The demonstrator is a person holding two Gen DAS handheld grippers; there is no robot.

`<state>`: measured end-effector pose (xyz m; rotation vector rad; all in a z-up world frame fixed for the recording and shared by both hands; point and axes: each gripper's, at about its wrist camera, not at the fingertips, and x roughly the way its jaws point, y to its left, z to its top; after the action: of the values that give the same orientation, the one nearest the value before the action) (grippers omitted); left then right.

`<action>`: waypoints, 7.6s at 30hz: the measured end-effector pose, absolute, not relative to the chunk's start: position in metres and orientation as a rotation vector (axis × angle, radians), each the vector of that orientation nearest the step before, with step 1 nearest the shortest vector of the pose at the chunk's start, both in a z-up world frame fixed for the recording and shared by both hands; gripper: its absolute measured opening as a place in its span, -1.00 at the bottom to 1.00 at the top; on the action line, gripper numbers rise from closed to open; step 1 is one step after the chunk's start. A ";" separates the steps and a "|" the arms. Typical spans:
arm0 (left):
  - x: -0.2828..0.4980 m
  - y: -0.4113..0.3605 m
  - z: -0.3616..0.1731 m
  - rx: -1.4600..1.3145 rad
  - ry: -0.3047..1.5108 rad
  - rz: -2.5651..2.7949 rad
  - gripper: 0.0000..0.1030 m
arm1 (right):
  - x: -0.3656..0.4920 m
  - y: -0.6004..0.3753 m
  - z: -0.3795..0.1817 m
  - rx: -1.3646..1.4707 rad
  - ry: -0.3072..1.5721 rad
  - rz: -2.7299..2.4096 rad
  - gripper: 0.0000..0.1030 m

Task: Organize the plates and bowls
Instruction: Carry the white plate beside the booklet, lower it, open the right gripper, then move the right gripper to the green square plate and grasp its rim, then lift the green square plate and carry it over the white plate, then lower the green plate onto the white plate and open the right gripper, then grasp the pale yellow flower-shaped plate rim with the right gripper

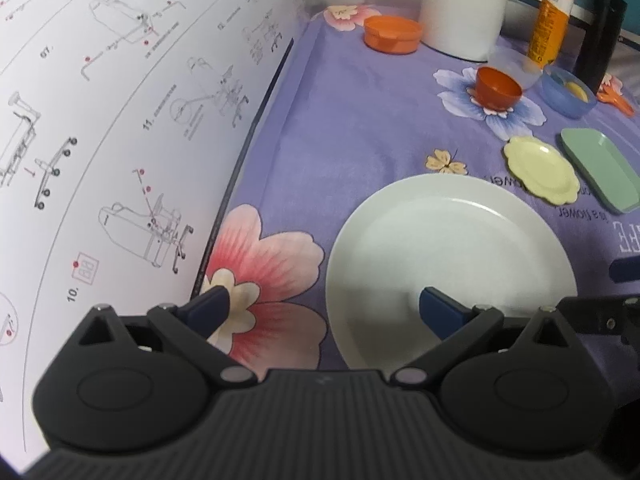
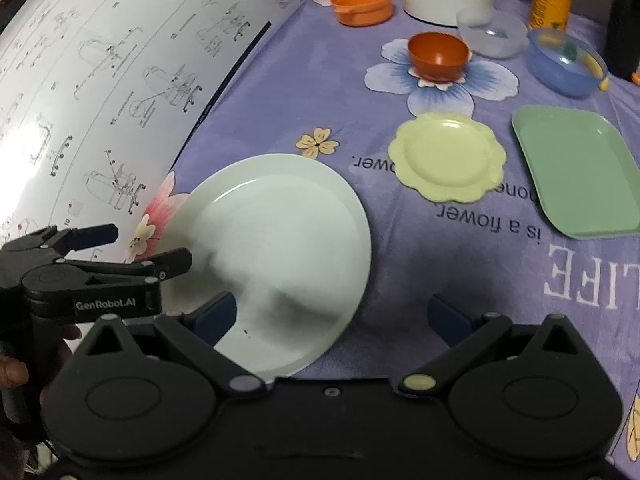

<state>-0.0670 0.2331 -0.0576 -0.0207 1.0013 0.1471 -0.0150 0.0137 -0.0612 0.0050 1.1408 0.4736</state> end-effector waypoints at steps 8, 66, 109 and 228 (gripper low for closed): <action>-0.065 0.220 -0.045 -0.005 0.973 0.131 1.00 | -0.020 0.008 -0.054 0.046 1.116 0.506 1.00; 0.083 -0.016 -0.054 0.117 0.999 -0.213 0.41 | 0.113 -0.227 -0.091 0.258 0.899 0.178 -0.42; 0.118 -0.063 -0.082 0.234 1.005 -0.299 -0.29 | 0.099 -0.240 -0.110 0.234 0.884 0.123 -0.77; 0.026 0.131 -0.042 0.067 0.968 -0.076 1.00 | 0.040 -0.121 -0.077 0.366 0.966 0.167 0.44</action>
<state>0.0262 0.1313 -0.0423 0.0669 0.9679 -0.0763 0.0396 -0.1206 -0.0771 0.3662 0.9663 0.1669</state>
